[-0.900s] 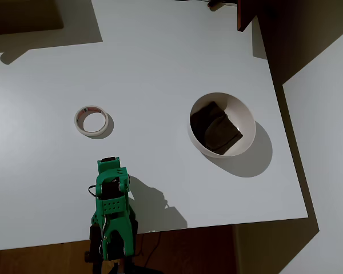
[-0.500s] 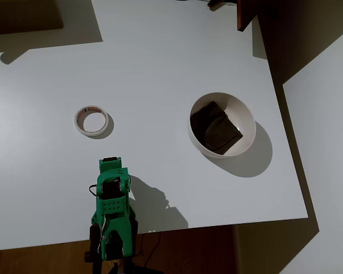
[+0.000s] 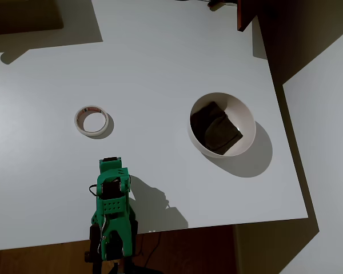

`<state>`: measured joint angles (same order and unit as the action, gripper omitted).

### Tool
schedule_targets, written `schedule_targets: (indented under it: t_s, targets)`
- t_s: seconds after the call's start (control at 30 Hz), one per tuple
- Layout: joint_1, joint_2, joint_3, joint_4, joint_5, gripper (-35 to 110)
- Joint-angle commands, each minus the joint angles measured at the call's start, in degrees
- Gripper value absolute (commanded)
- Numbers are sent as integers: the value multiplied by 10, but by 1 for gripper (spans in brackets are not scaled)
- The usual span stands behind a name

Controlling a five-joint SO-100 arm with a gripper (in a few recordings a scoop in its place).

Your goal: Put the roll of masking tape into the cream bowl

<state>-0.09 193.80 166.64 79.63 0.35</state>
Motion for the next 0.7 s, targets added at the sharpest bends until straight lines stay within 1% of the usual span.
schedule_targets:
  t_s: [0.0,0.07,0.13,0.27,0.33,0.43,0.6,0.63,0.67]
  targets:
    - [-6,5,-3,-16,-3,-8]
    - [-6,-7,-16,-35,-7,-8]
    - [-6,-66,-42,-69,-7,-8]
    - [-10,-296,-171,-107,13,-8]
    - [-18,-387,-246,-96,22,-8]
    - [-35,-461,-335,-83,28,-8]
    - [-81,-629,-495,-21,42,-8]
    - [-87,-660,-516,-15,47,-4]
    - [-91,-686,-532,-12,54,4]
